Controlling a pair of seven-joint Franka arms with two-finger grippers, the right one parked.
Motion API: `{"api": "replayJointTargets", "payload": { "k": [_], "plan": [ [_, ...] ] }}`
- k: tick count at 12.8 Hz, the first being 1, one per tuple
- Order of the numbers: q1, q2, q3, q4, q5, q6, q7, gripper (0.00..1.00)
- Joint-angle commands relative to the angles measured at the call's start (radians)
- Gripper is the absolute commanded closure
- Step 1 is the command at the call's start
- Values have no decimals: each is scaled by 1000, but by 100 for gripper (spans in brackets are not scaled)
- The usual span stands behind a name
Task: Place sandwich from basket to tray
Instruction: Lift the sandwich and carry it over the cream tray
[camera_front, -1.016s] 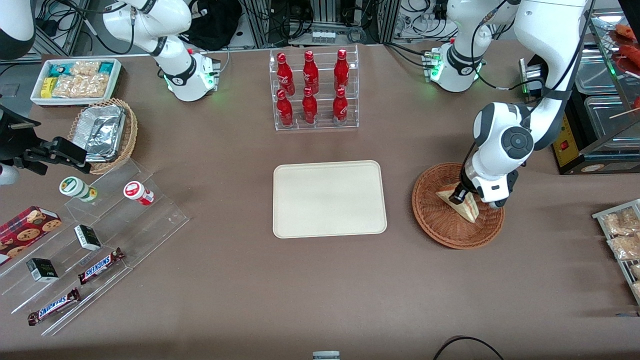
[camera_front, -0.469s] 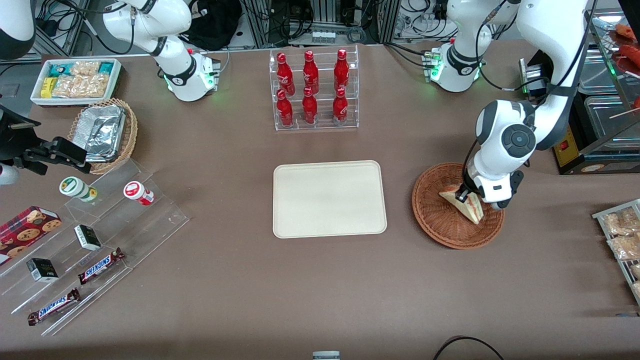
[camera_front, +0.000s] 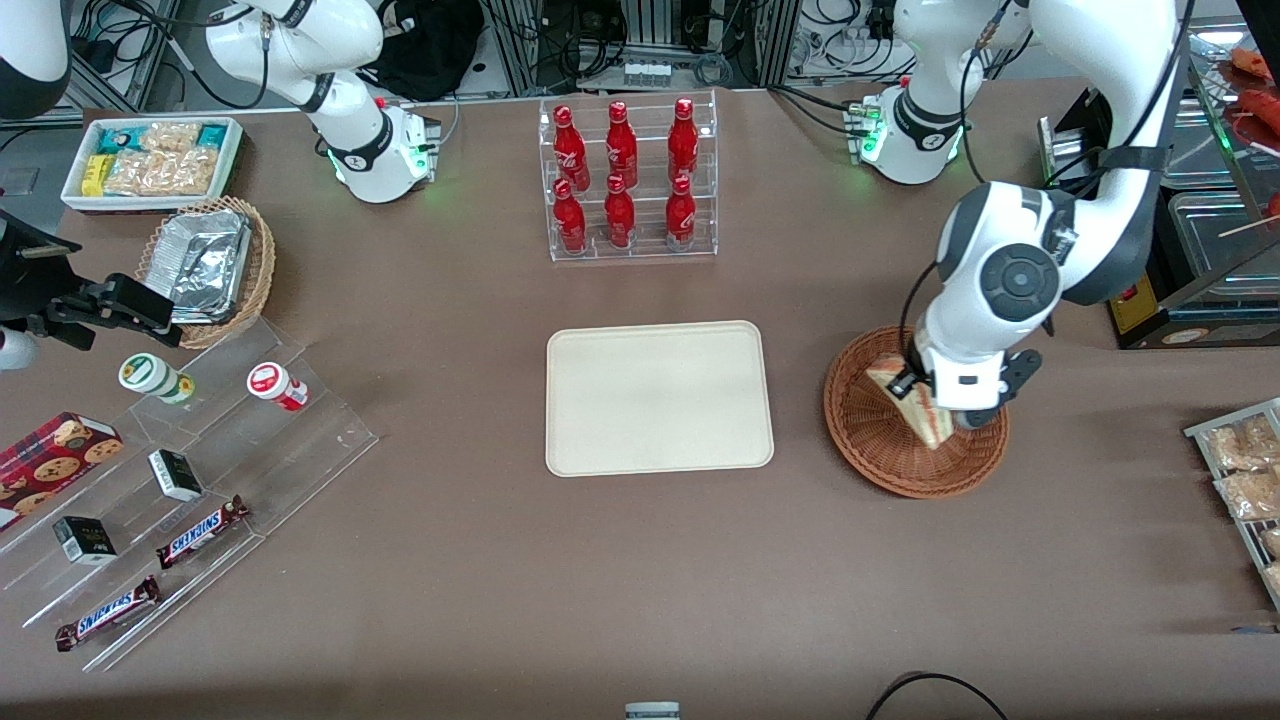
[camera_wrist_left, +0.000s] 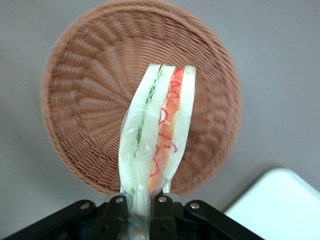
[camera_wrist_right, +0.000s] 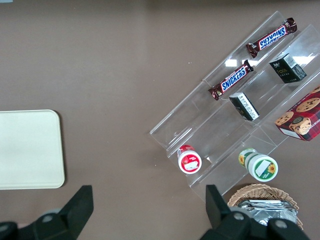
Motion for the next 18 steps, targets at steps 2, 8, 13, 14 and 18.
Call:
{"api": "replayJointTargets", "payload": {
  "k": [2,8,13,14,18],
  "plan": [
    [-22,132,-98,137,14,-32,148,97],
    [-218,293,-97,292,20,-28,101,98],
    [-345,411,-95,422,118,-31,-75,98],
    [-365,430,-94,439,135,-29,-106,98],
    [-436,503,-92,539,141,-32,-166,99]
  ]
}}
